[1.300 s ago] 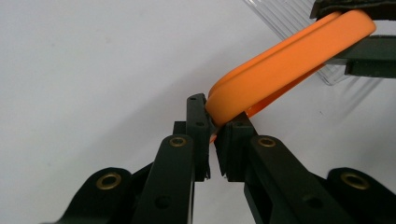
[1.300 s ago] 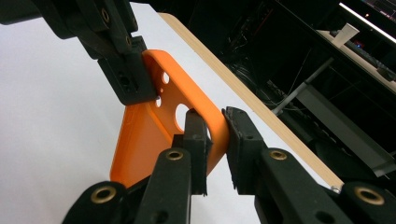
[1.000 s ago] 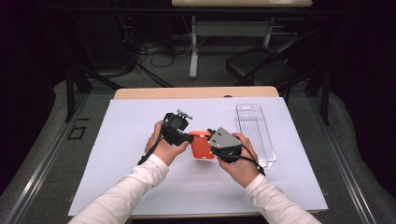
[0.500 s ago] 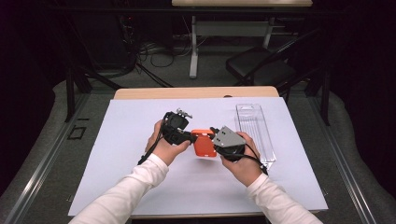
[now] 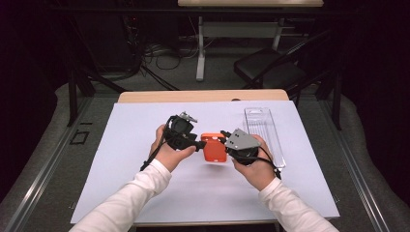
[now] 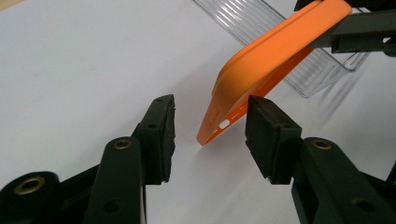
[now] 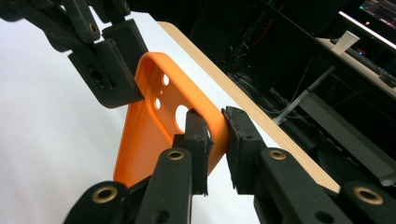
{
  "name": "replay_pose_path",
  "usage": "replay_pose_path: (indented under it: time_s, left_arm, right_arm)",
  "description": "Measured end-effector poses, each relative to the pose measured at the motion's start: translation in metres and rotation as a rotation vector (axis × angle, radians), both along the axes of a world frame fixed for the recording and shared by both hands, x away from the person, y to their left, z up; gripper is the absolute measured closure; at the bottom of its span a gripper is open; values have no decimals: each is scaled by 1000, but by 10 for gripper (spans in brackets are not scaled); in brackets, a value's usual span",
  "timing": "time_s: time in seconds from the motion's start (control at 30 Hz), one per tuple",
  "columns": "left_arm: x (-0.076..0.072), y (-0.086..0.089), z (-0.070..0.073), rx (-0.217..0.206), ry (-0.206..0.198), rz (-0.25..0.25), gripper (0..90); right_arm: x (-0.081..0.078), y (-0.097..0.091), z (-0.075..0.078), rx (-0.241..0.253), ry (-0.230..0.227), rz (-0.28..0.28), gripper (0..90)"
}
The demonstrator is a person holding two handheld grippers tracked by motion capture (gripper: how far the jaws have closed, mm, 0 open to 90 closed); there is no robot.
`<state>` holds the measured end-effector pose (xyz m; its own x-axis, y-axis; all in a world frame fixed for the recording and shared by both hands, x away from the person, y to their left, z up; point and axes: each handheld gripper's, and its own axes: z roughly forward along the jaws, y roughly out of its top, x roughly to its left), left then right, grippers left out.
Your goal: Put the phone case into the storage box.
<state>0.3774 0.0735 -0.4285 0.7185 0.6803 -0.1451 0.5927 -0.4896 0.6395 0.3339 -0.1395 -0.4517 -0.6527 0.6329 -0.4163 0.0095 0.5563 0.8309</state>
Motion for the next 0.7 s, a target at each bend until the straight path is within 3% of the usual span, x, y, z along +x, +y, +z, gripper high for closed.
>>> replay_pose_path:
  time_s: [0.3,0.43,0.57,0.7]
  left_arm:
    - [-3,7,0,2,-26,-23,505]
    - [-4,9,3,-13,-56,-60,495]
    - [-5,12,5,2,-91,-66,480]
    - [-6,15,6,-1,-91,-62,463]
  right_arm:
    - [6,-10,0,43,34,41,802]
    - [9,-15,2,62,43,56,801]
    - [11,-18,4,58,40,72,801]
    - [12,-23,7,74,33,103,801]
